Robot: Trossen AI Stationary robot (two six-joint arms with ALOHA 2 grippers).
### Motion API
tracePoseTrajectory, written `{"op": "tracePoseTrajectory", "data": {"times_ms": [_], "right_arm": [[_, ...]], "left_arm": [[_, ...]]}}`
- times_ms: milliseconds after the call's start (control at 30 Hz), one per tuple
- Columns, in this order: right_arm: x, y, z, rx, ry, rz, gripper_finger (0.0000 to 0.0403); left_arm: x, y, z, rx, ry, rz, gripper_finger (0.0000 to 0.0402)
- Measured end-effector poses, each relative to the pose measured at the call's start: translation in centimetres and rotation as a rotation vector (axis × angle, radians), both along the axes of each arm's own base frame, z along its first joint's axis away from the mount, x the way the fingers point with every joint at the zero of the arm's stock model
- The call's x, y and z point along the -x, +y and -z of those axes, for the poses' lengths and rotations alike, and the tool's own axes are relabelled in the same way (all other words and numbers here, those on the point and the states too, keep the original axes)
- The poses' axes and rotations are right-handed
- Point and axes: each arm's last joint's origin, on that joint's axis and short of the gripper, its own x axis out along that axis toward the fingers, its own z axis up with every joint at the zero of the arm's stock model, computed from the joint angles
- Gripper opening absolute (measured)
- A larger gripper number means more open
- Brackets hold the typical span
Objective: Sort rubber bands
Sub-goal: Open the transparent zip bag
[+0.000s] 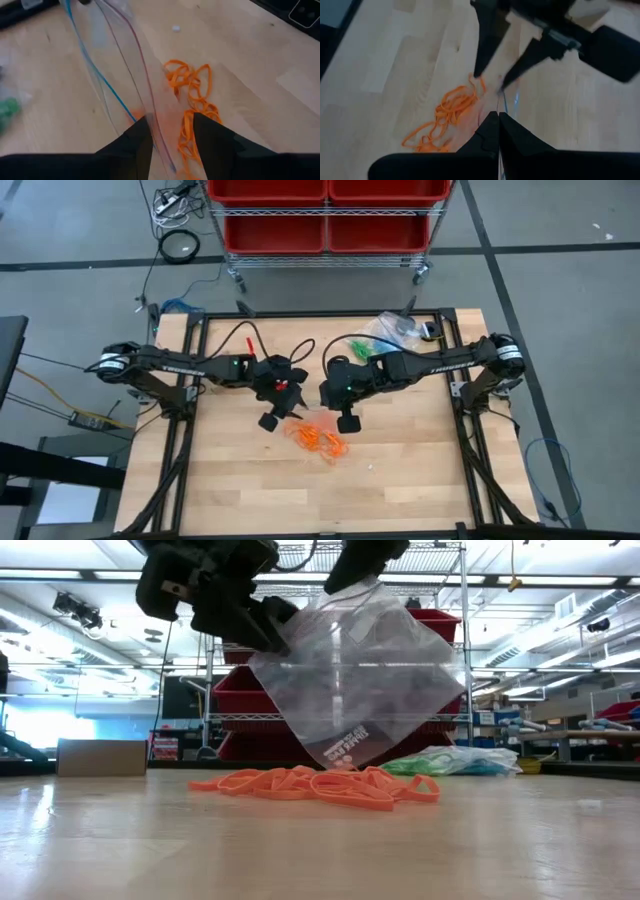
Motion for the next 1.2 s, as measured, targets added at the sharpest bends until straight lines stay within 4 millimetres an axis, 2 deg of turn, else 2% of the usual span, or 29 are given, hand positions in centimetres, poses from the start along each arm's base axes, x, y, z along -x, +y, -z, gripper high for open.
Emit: {"op": "tracePoseTrajectory", "data": {"times_ms": [267, 633, 800, 967, 1200], "right_arm": [[-0.1, 0.0, -0.1, -0.013, -0.013, -0.011, 0.0000], [-0.3, 0.0, -0.3, -0.007, -0.037, -0.013, 0.0000], [-0.3, 0.0, -0.3, -0.006, -0.037, -0.012, 0.0000], [-0.2, 0.0, -0.2, -0.005, -0.033, -0.012, 0.0000], [0.4, -0.1, 0.3, 0.003, 0.049, 0.002, 0.0000]], "left_arm": [[-0.7, 0.0, -0.1, -0.020, -0.062, 0.020, 0.0142], [-1.0, -0.1, 2.3, 0.034, 0.080, 0.032, 0.0138], [-0.9, 0.0, 2.4, 0.012, 0.095, 0.003, 0.0100], [-0.9, 0.2, 2.5, -0.035, 0.097, -0.033, 0.0017], [-0.5, 0.3, 1.8, -0.072, 0.089, -0.057, 0.0004]]}}
